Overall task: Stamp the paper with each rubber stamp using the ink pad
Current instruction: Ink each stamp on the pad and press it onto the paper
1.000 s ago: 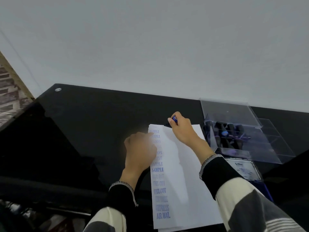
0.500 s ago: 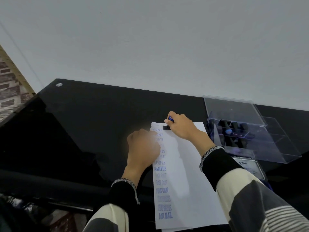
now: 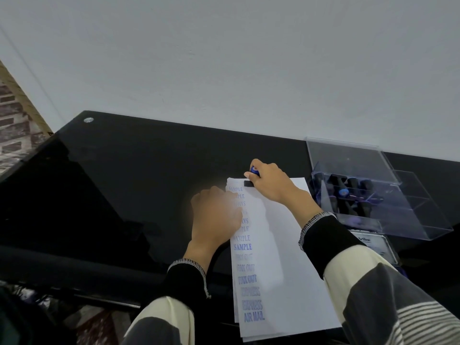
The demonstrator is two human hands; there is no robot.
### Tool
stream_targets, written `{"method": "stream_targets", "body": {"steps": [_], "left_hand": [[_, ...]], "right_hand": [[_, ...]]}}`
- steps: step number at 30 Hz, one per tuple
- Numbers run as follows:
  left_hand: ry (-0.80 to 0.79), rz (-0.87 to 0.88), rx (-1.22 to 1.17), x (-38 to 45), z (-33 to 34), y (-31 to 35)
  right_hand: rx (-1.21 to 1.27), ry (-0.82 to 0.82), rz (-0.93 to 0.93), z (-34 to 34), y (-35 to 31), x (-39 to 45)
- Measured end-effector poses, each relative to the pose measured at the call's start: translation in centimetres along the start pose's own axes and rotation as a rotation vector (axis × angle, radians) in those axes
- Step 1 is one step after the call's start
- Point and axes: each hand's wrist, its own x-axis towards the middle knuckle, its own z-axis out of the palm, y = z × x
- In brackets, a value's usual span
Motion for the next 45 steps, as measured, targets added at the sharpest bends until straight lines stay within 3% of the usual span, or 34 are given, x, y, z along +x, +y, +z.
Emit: {"method": "stream_targets", "body": {"steps": [29, 39, 45], "left_hand": [[-0.038, -0.011, 0.024, 0.0, -0.2, 0.0], [-0.008, -0.008, 0.010, -0.1, 0.0, -0.1], [-0.023, -0.010, 0.014, -0.1, -0.2, 0.0]], "right_hand": [[-0.180, 0.044, -0.031, 1.0, 0.1, -0.5], [-0.048, 0.137, -0.022, 3.1, 0.1, -1.9], [0.059, 0.030, 0.003, 2.4, 0.0, -0.7]]}}
